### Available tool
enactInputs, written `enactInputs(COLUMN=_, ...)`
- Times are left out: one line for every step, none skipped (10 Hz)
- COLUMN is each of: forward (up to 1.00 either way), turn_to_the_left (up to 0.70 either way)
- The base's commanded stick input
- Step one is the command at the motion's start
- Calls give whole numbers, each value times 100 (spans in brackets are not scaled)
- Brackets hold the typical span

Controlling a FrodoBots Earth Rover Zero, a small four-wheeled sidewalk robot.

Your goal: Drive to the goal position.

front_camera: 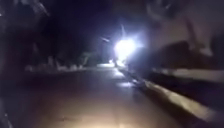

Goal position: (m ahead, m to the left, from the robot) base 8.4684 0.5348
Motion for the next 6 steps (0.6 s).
enactInputs(forward=70, turn_to_the_left=0)
enactInputs(forward=70, turn_to_the_left=0)
enactInputs(forward=70, turn_to_the_left=0)
enactInputs(forward=70, turn_to_the_left=0)
enactInputs(forward=70, turn_to_the_left=0)
enactInputs(forward=70, turn_to_the_left=0)
